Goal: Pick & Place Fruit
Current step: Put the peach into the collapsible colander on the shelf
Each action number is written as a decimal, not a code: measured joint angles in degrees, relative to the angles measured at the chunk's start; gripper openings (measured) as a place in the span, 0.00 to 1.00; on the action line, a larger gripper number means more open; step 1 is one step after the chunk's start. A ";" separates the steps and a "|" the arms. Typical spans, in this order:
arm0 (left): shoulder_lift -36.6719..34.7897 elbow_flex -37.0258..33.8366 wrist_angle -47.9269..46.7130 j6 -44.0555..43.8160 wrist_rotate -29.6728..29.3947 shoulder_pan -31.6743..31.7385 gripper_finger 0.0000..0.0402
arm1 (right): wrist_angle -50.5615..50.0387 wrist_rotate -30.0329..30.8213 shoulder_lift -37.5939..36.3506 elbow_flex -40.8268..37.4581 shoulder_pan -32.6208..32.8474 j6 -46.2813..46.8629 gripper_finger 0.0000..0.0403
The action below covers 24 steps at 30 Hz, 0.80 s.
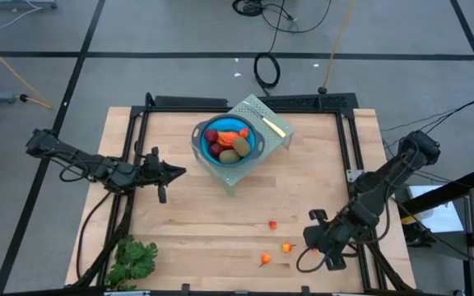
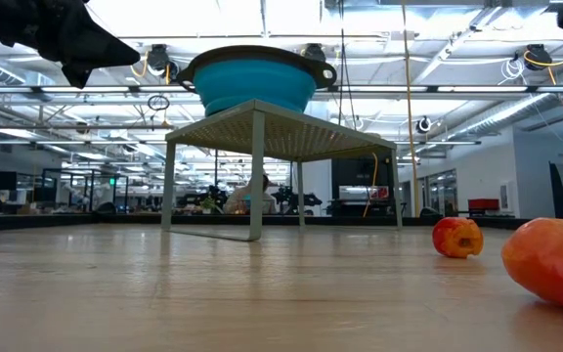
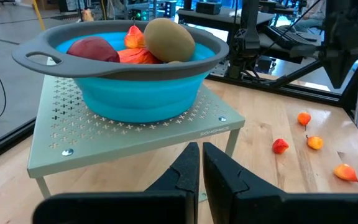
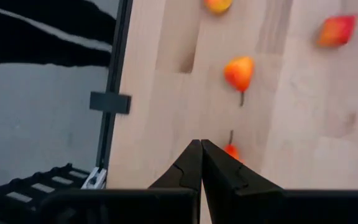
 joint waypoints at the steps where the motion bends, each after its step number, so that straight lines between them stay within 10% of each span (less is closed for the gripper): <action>1: -0.02 0.00 0.02 0.02 0.00 0.00 0.05 | -0.02 -0.33 0.49 0.00 0.19 0.44 0.00; 24: -0.01 0.00 0.00 -0.45 3.42 -0.01 0.05 | -15.69 -9.27 3.05 2.73 -2.20 10.79 0.12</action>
